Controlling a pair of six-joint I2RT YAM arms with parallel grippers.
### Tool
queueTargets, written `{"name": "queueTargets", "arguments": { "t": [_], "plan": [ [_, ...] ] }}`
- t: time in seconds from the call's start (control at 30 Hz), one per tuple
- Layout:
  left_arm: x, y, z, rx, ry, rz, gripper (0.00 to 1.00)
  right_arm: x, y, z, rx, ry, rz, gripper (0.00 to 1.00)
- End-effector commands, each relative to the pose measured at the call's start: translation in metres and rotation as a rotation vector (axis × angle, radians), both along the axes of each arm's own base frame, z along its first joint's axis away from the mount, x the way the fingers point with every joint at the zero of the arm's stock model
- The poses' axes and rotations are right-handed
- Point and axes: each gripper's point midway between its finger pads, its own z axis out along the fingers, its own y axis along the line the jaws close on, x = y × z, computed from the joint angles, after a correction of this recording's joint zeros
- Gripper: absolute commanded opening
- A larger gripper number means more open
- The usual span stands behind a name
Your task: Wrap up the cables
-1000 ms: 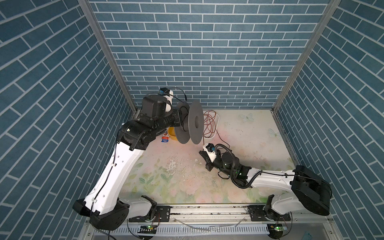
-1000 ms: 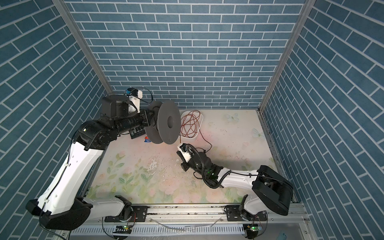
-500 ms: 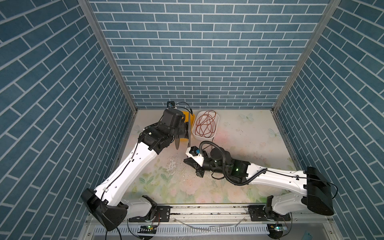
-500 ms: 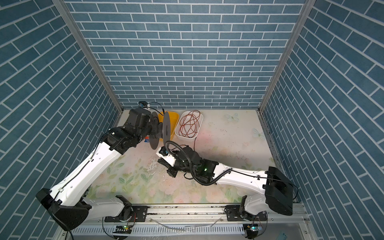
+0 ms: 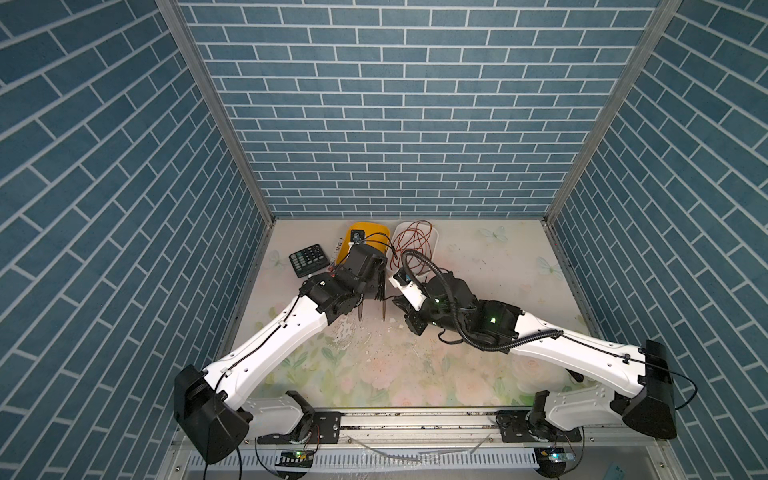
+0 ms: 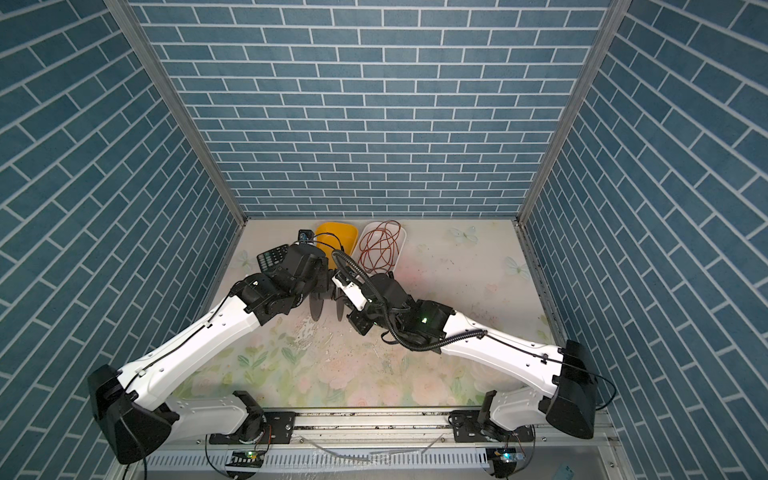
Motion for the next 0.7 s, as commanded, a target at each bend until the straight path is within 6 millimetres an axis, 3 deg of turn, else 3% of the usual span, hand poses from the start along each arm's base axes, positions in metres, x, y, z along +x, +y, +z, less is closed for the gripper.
{"name": "queueTargets", "arguments": {
  "t": [0.0,0.1,0.23,0.53,0.67],
  "plan": [
    [-0.01,0.003,-0.006,0.016,0.005,-0.024,0.0,0.026,-0.025,0.053,0.066,-0.056,-0.12,0.0],
    [-0.023,0.002,-0.024,0.042,0.07,-0.057,0.0,0.04,-0.032,0.05,0.02,-0.052,-0.158,0.0],
    [-0.035,-0.006,-0.037,0.011,0.127,-0.118,0.0,0.047,-0.024,0.047,0.002,-0.064,-0.149,0.0],
    [-0.047,-0.017,-0.031,-0.047,0.158,-0.192,0.0,0.065,-0.006,0.041,0.055,-0.061,-0.128,0.03],
    [-0.054,-0.024,-0.024,-0.089,0.166,-0.235,0.0,0.079,-0.008,0.035,0.052,-0.054,-0.152,0.08]
  ]
}}
